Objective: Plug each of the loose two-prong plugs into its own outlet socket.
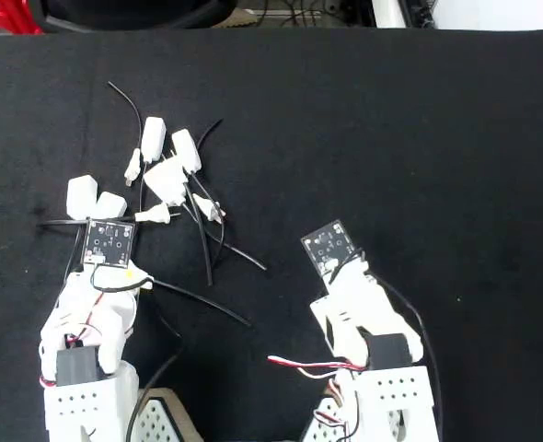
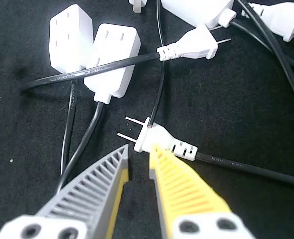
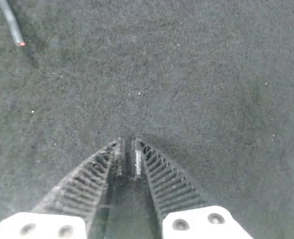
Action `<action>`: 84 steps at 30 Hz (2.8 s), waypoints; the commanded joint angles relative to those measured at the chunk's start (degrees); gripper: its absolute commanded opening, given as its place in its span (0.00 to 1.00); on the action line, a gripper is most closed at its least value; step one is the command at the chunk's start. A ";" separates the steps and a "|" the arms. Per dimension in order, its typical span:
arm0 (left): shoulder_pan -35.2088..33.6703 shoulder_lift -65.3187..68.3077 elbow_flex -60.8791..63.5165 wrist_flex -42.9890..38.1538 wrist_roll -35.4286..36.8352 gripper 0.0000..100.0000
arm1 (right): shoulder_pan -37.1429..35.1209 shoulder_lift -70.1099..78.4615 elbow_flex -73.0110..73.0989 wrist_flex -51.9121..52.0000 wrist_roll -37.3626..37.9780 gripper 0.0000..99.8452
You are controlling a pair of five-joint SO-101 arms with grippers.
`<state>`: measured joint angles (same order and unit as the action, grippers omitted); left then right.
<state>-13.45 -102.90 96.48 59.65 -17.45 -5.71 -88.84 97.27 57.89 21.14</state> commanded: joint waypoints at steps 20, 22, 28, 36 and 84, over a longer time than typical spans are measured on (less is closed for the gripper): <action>-0.66 0.26 0.92 0.09 0.00 0.08 | -2.99 -0.57 -0.40 0.26 -0.26 0.04; -0.66 0.26 0.92 0.09 0.00 0.08 | -3.16 -0.57 -0.40 0.26 -0.26 0.04; -0.66 0.26 0.92 0.09 0.00 0.08 | -3.25 -0.57 -0.40 0.00 -0.18 0.04; -0.31 -0.09 0.92 0.09 0.00 0.08 | -3.08 0.13 -4.97 -9.41 10.99 0.04; 12.70 100.04 -64.04 -28.40 48.97 0.11 | 4.22 75.38 -47.43 -20.57 -4.66 0.03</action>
<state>1.32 -3.03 36.09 32.13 29.76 -1.93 -13.23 52.18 38.37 16.66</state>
